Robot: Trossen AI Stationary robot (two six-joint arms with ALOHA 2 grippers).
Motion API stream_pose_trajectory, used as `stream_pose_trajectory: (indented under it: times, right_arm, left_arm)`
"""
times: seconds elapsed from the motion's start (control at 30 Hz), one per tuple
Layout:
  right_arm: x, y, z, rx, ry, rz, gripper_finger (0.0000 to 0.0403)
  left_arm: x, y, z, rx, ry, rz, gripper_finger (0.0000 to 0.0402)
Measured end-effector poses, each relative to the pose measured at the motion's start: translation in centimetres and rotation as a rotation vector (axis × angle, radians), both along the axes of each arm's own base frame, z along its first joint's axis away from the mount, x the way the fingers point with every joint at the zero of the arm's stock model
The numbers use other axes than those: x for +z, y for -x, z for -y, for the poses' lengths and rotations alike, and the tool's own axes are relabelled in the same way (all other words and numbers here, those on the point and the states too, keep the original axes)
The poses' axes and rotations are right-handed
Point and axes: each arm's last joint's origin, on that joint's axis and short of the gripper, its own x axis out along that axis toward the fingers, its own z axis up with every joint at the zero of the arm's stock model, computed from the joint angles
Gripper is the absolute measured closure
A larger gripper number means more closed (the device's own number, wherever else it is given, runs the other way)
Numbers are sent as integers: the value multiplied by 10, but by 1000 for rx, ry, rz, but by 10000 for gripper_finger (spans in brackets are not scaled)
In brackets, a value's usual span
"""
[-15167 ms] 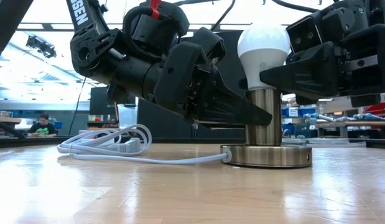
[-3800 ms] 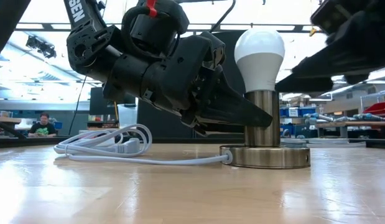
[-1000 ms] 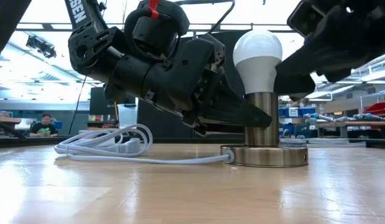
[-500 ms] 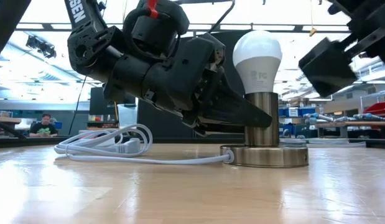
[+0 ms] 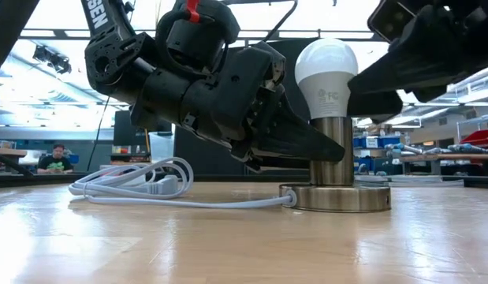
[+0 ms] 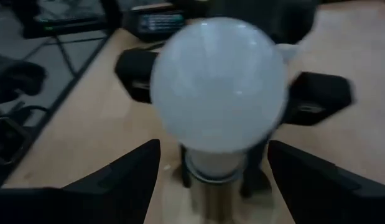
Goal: Screw lightbulb
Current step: Insert the lightbulb into the lamp
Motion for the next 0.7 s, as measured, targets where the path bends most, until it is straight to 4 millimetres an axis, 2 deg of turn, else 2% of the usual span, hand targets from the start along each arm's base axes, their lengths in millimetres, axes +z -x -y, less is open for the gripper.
stream_pose_trajectory:
  times: [0.2,0.47,0.57,0.7]
  right_arm:
    - [-5,0,-8,61,-57,-7,94]
    - [-2,18,-41,191,-155,-7,94]
    - [-4,21,-41,80,-83,11,94]
    - [-6,15,-26,-87,15,18,94]
  left_arm:
    - [0,0,1,-6,2,-1,204]
    - [0,0,-1,12,10,-2,203]
    - [0,0,-1,16,8,-1,203]
    - [0,0,0,14,9,-2,203]
